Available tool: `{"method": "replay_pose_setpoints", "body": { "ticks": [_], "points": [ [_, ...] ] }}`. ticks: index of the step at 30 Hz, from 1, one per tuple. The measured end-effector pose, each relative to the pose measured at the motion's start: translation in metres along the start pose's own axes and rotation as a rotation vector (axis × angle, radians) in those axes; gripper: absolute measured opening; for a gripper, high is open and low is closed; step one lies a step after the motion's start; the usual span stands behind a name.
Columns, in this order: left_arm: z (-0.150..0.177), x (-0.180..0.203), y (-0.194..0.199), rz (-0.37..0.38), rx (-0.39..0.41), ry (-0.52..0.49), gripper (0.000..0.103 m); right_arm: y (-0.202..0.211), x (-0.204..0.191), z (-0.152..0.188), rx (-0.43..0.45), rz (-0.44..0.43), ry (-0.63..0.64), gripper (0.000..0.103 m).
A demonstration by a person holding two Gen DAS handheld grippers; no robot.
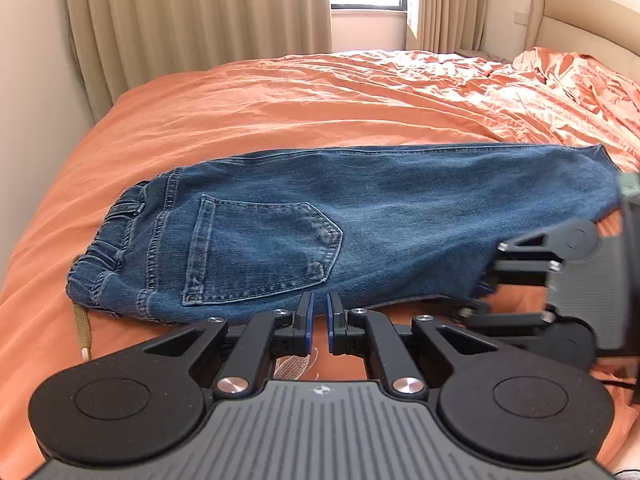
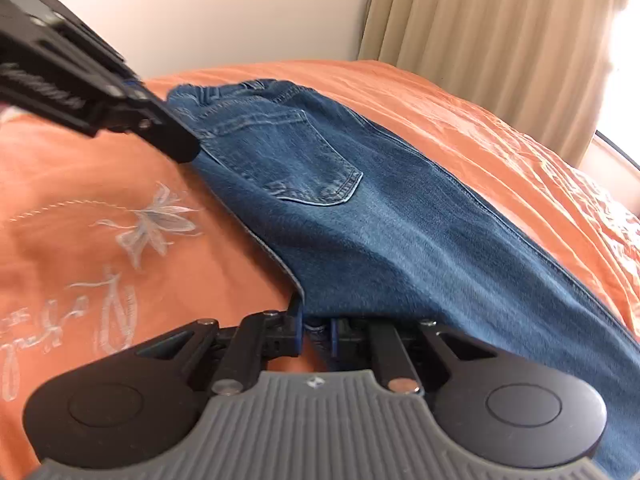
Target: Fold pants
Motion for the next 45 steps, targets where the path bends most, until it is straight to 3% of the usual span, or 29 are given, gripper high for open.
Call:
{"method": "replay_pose_setpoints", "body": {
  "ticks": [4,8,12,14,17,22,24,26,30,34,42,45],
  "points": [
    [-0.002,-0.005,-0.008,0.012,-0.025,0.03,0.008,-0.007,-0.005,0.018,-0.074,-0.017,-0.074,0.002],
    [0.0,0.002,-0.01,0.0,-0.047,-0.007,0.008,-0.009,-0.013,0.027,-0.093,0.004,-0.111,0.002],
    [0.001,0.008,-0.009,-0.003,-0.068,-0.029,0.008,-0.005,-0.01,0.037,-0.135,-0.057,-0.181,0.0],
    [0.0,0.01,-0.01,-0.01,-0.073,-0.03,0.008,0.005,-0.011,0.04,-0.119,-0.047,-0.16,0.0],
    [-0.006,0.012,-0.012,0.011,-0.069,-0.014,0.012,0.029,0.007,0.037,-0.079,-0.078,-0.227,0.0],
    [-0.026,0.023,-0.027,0.068,-0.072,0.008,0.024,0.061,0.065,0.028,-0.006,-0.021,-0.345,0.0],
    [-0.034,0.029,-0.042,0.078,-0.09,0.002,0.025,0.056,0.094,0.027,-0.023,0.043,-0.376,0.011],
    [-0.04,0.035,-0.06,0.075,-0.11,-0.011,0.025,0.043,0.119,0.03,-0.061,0.087,-0.403,0.02],
    [-0.052,0.041,-0.105,0.074,-0.164,0.005,0.025,0.009,0.173,0.042,-0.139,0.096,-0.511,0.02],
    [-0.07,0.039,-0.15,0.048,-0.211,0.031,0.024,-0.03,0.201,0.037,-0.17,0.115,-0.486,0.02],
    [-0.117,0.031,-0.214,0.028,-0.19,0.066,0.016,-0.101,0.261,0.01,-0.18,0.117,-0.475,0.02],
    [-0.131,0.025,-0.23,0.012,-0.167,0.094,0.007,-0.117,0.276,0.0,-0.177,0.129,-0.471,0.02]
  ]
}}
Point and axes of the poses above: each gripper's, at about its wrist camera, not at the fingertips, and y roughly against the way its jaws point, x to its right, z to its underside, the point moved 2 cm from there along -y, roughly the way its jaws point, and after that the axes turned 4 degrees about -x, right-handed, at the moved point
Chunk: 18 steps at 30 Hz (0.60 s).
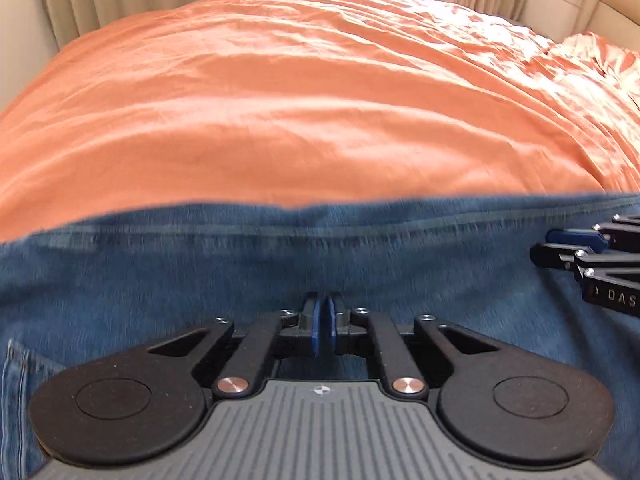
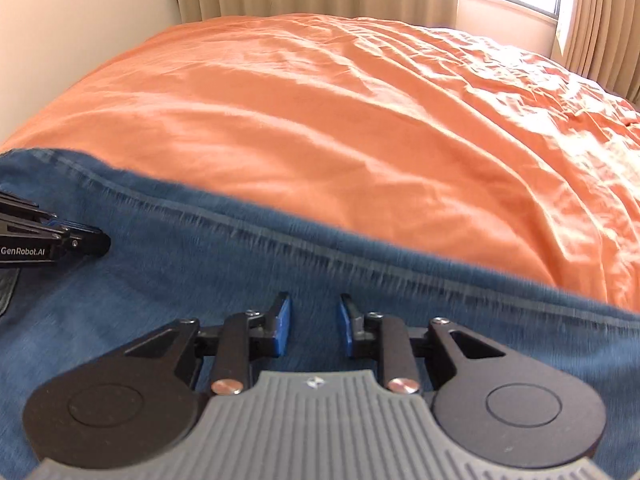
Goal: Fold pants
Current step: 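Pull the folded jeans flat with both tools and release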
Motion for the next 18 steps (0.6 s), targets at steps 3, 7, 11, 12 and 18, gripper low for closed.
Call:
{"method": "replay_pose_setpoints", "body": {
  "ticks": [3,7,11,12,18],
  "points": [
    [-0.012,-0.005,-0.009,-0.007,0.036,0.026,0.006,-0.011,0.006,-0.014,0.008,0.004,-0.014,0.02],
    [-0.023,-0.003,-0.022,-0.027,0.041,0.053,0.006,-0.026,0.013,-0.03,0.016,0.058,-0.036,0.024],
    [-0.032,0.0,-0.019,-0.093,0.067,0.074,0.006,-0.019,0.026,-0.038,-0.005,0.049,-0.074,0.028],
    [-0.035,0.001,-0.013,-0.104,0.074,0.088,0.006,-0.01,0.029,-0.038,0.0,0.051,-0.073,0.031],
    [-0.015,0.022,0.039,-0.079,0.092,0.0,0.013,0.065,0.06,-0.006,0.01,-0.013,-0.103,0.037]
  ]
}}
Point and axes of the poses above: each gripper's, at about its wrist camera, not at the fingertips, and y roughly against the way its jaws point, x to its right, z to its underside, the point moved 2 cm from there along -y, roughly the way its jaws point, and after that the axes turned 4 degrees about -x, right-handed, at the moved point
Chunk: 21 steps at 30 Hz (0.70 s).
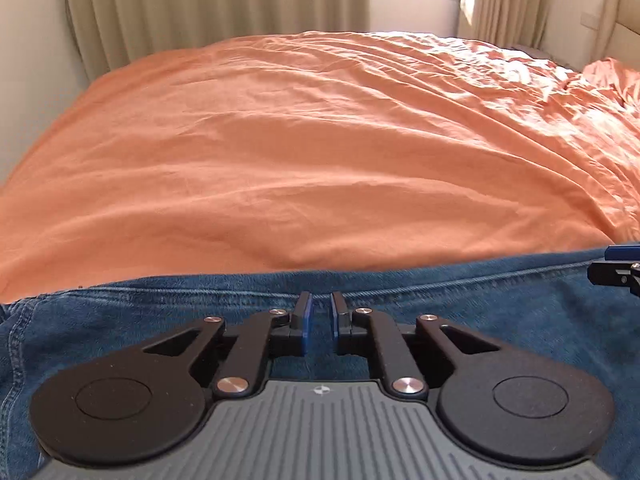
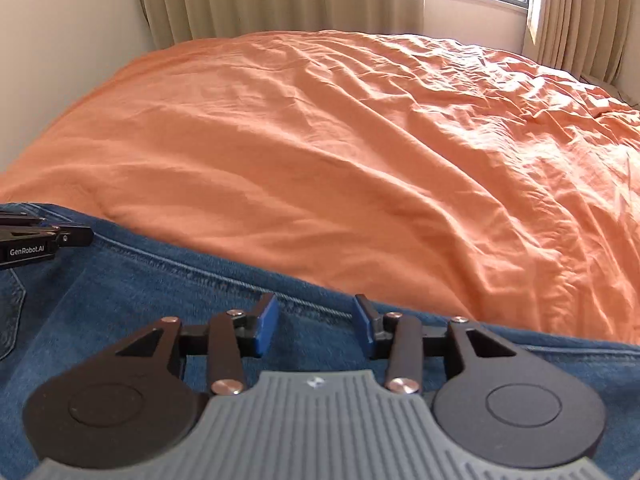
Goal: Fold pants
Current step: 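Pull the folded jeans flat with both tools and release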
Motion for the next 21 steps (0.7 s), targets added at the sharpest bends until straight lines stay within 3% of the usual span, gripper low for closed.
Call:
{"method": "replay_pose_setpoints", "body": {
  "ticks": [6,9,13,16,19,21],
  "points": [
    [0.042,0.037,0.056,0.135,-0.047,-0.073,0.014,0.079,0.036,0.067,0.02,-0.001,-0.02,0.037],
    [0.068,0.059,0.074,0.148,-0.062,-0.125,0.016,0.101,0.061,0.1,-0.012,0.059,-0.019,0.037],
    [0.092,0.064,0.077,0.087,-0.101,-0.124,0.017,0.109,0.124,0.126,-0.094,0.157,-0.109,0.037],
    [0.104,0.054,0.062,0.012,-0.173,-0.086,0.017,0.103,0.169,0.141,-0.133,0.226,-0.142,0.036],
    [0.109,0.045,0.044,-0.05,-0.218,-0.051,0.014,0.093,0.209,0.149,-0.127,0.217,-0.207,0.031],
    [0.105,0.045,0.038,-0.094,-0.235,-0.031,0.014,0.092,0.225,0.147,-0.119,0.25,-0.218,0.003]
  ]
}}
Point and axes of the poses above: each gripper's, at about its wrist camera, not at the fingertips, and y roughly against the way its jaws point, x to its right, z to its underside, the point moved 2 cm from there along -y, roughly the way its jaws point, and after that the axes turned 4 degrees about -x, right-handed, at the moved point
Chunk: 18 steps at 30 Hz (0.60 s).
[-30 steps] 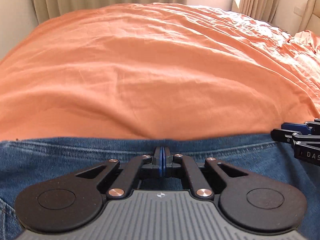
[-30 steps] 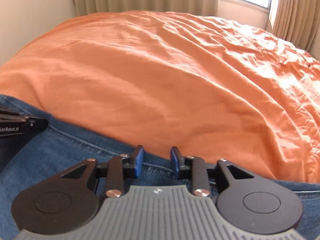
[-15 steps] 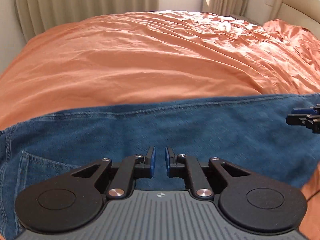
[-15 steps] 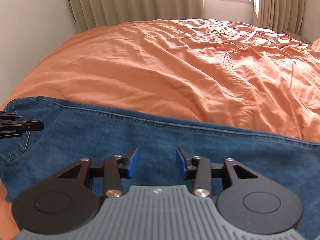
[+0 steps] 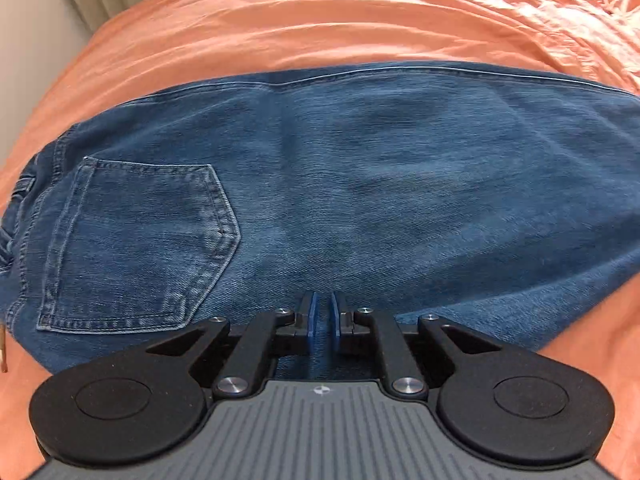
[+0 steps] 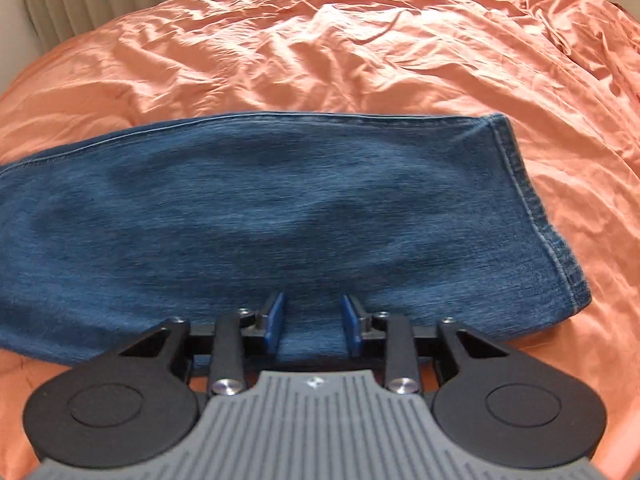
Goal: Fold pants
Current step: 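Pull the folded jeans flat with both tools and release, then grasp the stacked leg hems with the right tool and lift them toward the waistband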
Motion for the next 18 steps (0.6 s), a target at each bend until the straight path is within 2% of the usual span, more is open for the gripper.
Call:
{"method": "replay_pose_setpoints", "body": {
  "ticks": [1,4,5,6,7,11,13,18],
  "points": [
    [-0.003,0.001,0.0,-0.012,-0.01,0.014,0.014,0.0,0.006,-0.003,0.005,0.021,-0.004,0.0],
    [-0.011,0.01,0.011,-0.057,0.003,-0.004,0.014,0.007,0.026,-0.011,0.015,0.026,-0.05,0.002],
    [-0.013,0.013,0.018,-0.053,0.028,-0.01,0.016,0.013,0.033,-0.013,0.028,0.035,-0.064,0.012],
    [-0.016,0.015,0.025,-0.04,0.05,-0.009,0.016,0.021,0.041,-0.014,0.045,0.042,-0.077,0.034],
    [-0.019,0.018,0.031,-0.023,0.064,-0.003,0.017,0.028,0.05,-0.013,0.064,0.028,-0.095,0.041],
    [-0.033,0.04,0.052,0.068,0.118,-0.006,0.021,0.059,0.1,-0.002,0.093,-0.109,-0.282,0.044],
    [-0.039,0.058,0.055,0.111,0.131,-0.026,0.022,0.07,0.124,0.01,0.105,-0.178,-0.388,0.049],
    [-0.054,0.116,0.052,0.183,0.15,-0.104,0.022,0.064,0.168,0.043,0.082,-0.361,-0.657,0.054]
  ]
}}
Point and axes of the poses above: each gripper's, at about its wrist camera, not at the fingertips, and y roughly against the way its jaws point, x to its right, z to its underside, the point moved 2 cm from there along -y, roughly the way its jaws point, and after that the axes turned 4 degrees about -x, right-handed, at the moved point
